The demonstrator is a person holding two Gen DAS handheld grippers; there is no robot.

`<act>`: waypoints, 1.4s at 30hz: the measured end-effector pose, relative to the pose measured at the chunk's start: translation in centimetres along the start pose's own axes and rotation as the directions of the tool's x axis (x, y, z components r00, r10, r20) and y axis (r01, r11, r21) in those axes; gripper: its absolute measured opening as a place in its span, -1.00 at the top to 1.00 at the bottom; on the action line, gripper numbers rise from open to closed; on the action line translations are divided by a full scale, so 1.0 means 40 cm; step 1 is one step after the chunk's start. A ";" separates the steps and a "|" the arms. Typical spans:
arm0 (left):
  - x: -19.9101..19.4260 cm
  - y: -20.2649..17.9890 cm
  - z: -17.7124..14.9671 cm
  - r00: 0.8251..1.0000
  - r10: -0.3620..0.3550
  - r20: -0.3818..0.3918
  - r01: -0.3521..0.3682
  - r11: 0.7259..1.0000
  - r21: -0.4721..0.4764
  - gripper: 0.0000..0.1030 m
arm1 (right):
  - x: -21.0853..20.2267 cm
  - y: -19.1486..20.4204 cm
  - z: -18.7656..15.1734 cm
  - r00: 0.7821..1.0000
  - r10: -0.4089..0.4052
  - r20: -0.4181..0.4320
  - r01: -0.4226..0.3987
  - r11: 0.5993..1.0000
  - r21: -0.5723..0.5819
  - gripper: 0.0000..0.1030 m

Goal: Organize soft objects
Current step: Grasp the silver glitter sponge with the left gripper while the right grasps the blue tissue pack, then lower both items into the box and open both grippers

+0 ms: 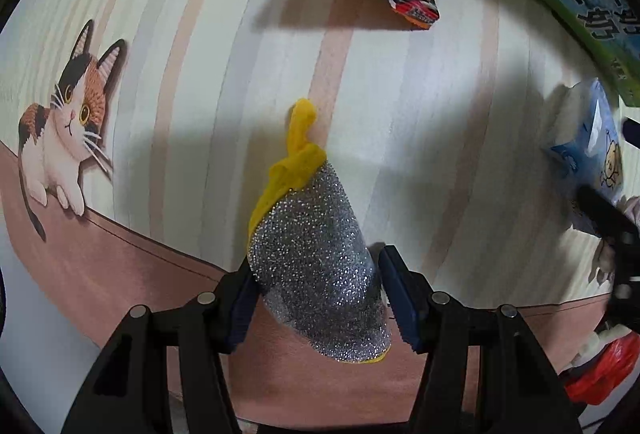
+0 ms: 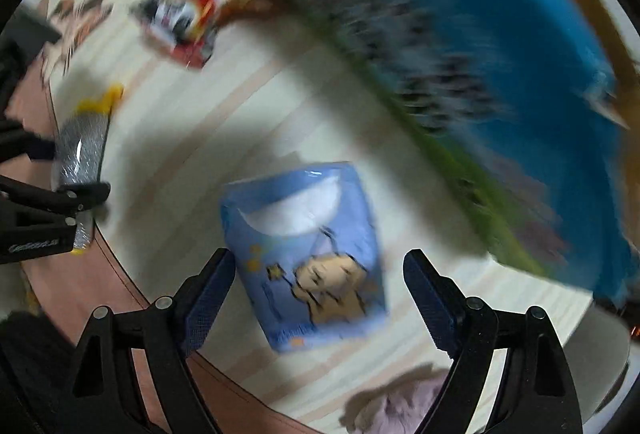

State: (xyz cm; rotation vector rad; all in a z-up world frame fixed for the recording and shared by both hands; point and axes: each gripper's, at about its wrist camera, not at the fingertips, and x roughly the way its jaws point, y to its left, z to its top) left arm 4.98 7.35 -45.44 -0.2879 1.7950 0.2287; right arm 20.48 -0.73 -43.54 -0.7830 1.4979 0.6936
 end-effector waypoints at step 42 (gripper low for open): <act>-0.504 -0.128 0.066 0.941 -0.198 0.275 0.144 0.968 0.203 0.18 | -0.311 -0.172 -0.165 0.935 0.265 0.234 -0.352 0.750 0.559 -0.03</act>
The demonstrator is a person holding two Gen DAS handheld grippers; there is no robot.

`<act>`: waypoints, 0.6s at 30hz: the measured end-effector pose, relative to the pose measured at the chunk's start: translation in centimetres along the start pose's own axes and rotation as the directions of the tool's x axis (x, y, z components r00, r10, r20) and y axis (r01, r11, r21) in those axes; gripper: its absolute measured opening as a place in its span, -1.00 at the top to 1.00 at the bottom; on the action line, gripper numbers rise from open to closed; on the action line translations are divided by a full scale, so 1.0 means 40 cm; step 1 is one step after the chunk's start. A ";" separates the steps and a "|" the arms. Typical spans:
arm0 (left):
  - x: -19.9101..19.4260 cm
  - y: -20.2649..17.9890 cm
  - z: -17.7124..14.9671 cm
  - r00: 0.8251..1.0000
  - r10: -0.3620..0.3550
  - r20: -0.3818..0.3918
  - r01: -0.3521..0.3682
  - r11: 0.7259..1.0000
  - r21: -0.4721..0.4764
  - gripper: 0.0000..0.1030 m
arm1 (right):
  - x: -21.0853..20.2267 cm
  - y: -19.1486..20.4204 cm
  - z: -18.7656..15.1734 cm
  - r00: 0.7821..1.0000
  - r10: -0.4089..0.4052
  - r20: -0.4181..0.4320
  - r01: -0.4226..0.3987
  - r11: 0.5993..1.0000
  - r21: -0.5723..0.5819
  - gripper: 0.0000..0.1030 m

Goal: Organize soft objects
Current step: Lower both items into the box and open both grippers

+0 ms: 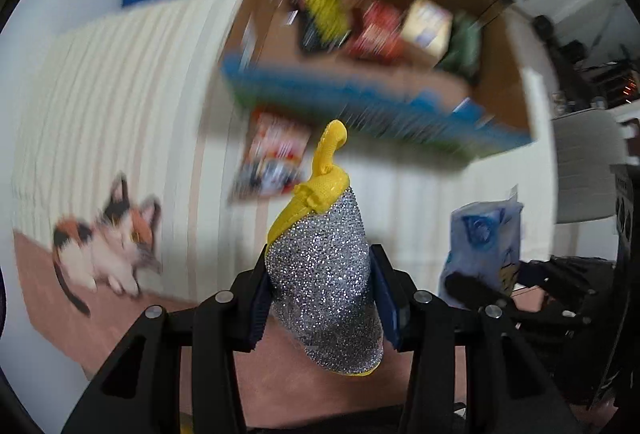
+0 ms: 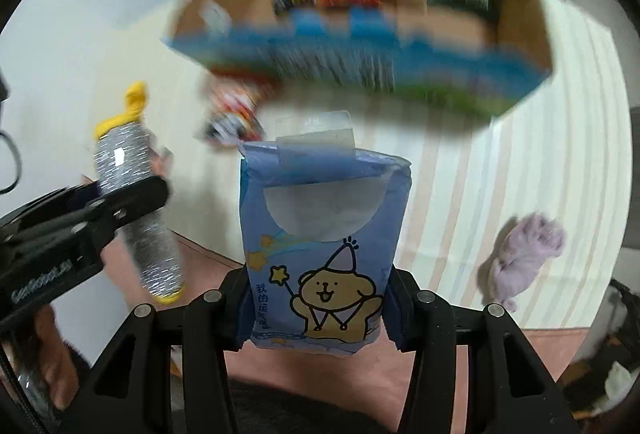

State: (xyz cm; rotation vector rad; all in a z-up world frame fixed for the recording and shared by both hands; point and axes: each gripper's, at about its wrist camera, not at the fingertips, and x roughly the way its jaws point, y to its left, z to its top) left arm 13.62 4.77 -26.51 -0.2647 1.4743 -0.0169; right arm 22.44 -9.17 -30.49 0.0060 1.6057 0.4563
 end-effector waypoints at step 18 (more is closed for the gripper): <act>0.257 -0.166 0.501 0.965 -0.061 -0.253 0.091 0.990 0.108 0.18 | 0.009 -0.140 0.426 0.993 -0.119 0.025 0.115 0.986 0.120 -0.04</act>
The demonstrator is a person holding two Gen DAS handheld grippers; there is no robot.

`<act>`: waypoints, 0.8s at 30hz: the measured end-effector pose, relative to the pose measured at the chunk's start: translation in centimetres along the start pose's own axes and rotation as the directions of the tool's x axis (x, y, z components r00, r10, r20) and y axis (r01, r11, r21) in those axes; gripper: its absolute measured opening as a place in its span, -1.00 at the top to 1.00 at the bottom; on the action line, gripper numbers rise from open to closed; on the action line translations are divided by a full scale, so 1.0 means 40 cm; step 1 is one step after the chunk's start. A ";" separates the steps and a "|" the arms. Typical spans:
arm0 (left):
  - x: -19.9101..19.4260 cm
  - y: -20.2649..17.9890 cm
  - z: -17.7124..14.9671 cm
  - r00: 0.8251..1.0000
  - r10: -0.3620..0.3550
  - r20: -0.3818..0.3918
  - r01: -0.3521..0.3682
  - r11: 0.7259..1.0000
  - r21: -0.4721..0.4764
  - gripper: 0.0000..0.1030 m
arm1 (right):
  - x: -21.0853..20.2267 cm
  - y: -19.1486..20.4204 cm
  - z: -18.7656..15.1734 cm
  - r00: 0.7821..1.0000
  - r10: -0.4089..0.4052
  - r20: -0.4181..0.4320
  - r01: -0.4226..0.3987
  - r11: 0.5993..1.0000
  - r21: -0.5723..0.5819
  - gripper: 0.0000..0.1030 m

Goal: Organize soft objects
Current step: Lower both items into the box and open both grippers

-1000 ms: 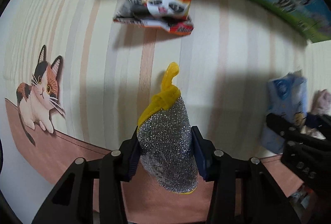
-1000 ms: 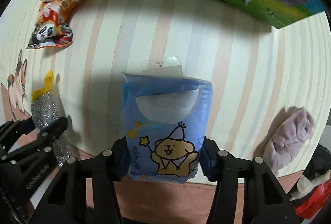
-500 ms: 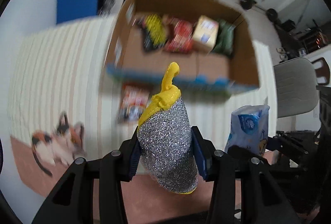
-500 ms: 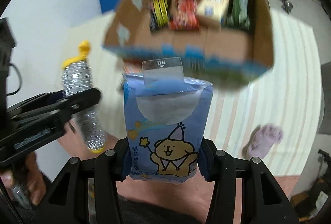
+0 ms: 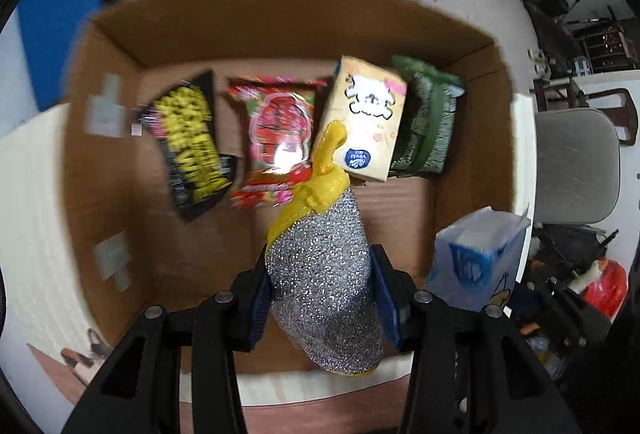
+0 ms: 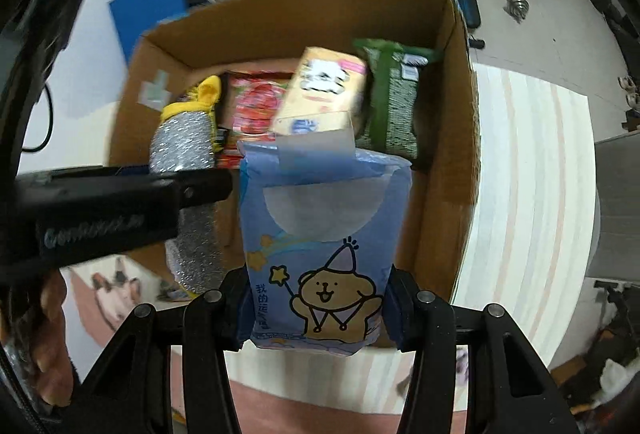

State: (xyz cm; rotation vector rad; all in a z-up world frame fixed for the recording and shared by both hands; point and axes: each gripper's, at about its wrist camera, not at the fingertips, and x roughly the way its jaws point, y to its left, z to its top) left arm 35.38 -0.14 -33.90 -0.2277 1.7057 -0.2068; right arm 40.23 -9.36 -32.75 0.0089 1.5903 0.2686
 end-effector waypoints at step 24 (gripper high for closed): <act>0.038 -0.014 -0.011 0.996 0.088 0.026 -0.090 0.993 0.077 -0.83 | 0.039 0.065 -0.022 0.989 -0.148 -0.028 0.147 0.988 -0.037 -1.00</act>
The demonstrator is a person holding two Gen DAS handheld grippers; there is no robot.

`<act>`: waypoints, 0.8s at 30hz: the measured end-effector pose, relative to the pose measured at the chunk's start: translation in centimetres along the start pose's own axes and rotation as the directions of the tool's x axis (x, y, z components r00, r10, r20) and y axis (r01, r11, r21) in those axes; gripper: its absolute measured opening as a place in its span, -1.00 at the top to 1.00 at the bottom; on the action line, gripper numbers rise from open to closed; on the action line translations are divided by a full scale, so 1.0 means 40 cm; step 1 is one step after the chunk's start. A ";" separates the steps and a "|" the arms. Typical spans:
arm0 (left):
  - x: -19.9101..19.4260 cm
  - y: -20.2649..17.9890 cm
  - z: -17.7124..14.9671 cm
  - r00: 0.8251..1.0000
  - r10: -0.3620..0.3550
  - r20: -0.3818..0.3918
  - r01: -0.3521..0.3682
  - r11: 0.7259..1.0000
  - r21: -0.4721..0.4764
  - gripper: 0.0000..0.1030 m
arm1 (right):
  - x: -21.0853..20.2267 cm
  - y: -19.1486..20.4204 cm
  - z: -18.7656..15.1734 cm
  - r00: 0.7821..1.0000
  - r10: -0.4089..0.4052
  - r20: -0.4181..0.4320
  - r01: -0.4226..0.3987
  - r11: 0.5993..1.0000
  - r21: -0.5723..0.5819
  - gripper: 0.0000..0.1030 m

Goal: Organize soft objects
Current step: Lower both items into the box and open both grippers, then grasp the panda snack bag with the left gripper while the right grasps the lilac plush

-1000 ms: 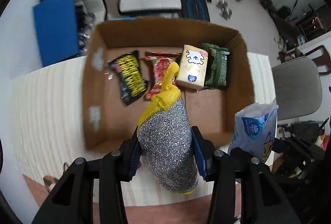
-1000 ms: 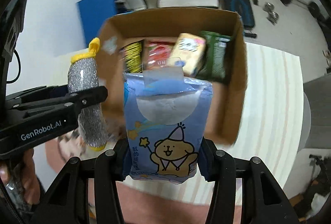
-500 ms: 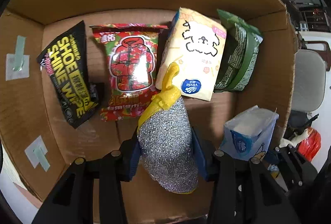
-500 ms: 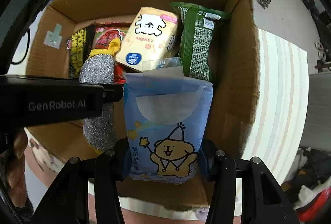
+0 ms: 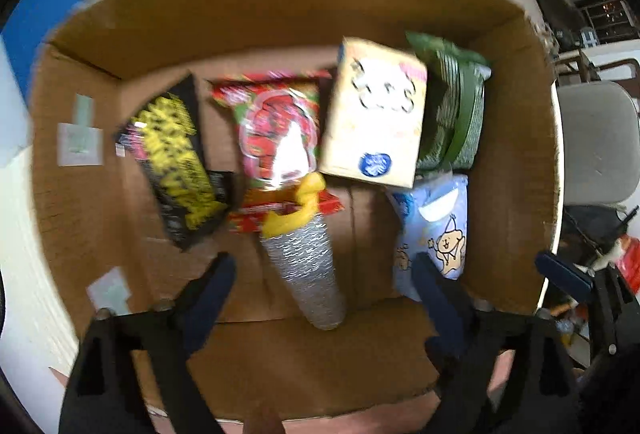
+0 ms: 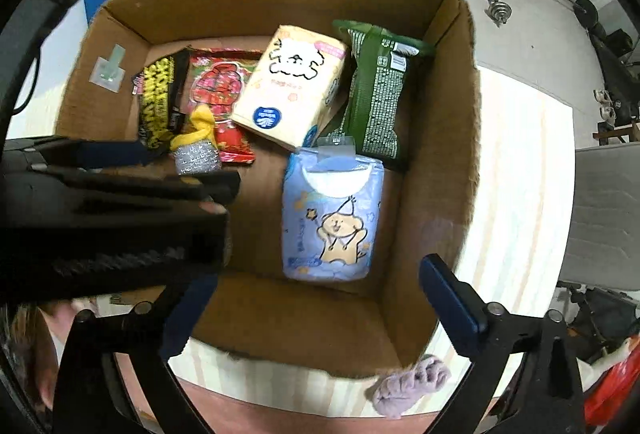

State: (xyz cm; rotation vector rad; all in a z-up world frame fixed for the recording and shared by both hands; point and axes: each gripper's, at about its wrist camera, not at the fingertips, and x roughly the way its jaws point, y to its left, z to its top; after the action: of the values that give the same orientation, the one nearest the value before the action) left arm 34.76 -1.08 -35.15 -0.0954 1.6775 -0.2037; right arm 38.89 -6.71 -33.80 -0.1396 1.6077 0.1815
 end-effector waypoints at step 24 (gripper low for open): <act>-0.289 0.127 -0.336 0.888 0.252 0.385 -0.188 0.963 -0.195 -0.96 | -0.214 -0.044 -0.281 0.956 0.034 0.293 -0.085 0.983 0.162 -1.00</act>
State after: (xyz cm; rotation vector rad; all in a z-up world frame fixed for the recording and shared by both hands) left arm 23.07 7.05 -23.41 -0.0552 1.2708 0.1142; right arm 28.62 -10.89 -24.87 0.0680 1.3285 0.1024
